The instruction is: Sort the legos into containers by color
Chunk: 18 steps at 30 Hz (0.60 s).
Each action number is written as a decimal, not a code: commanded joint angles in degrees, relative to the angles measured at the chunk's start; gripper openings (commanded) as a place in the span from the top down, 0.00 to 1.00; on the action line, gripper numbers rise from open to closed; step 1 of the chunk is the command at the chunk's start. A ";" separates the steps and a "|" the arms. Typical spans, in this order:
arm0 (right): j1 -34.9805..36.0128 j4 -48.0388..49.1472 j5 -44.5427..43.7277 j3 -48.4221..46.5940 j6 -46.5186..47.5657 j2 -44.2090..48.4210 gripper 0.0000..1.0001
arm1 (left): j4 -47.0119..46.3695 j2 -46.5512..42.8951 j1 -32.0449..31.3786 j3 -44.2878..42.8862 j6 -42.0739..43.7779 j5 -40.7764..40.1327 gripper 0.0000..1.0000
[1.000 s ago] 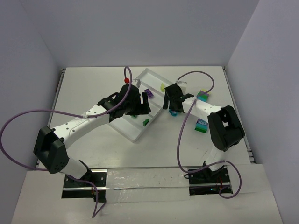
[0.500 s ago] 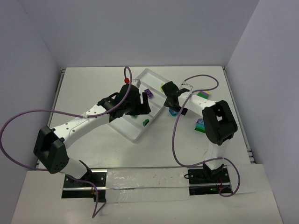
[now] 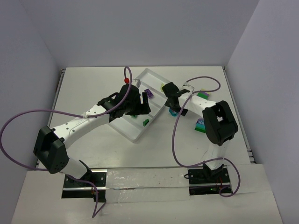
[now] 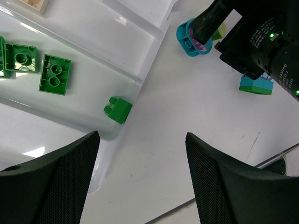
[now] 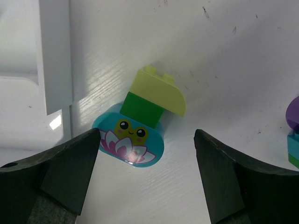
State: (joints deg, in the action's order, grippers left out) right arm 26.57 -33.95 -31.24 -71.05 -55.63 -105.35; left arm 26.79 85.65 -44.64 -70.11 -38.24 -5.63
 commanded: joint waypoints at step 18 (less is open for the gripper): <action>-1.34 4.62 4.94 2.97 5.70 4.55 0.10 | -0.21 -1.27 -0.09 -0.91 1.39 -0.41 0.19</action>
State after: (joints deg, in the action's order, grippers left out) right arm 25.12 -30.28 -26.22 -65.13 -50.01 -99.42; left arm 26.81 85.60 -44.64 -69.67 -38.20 -5.78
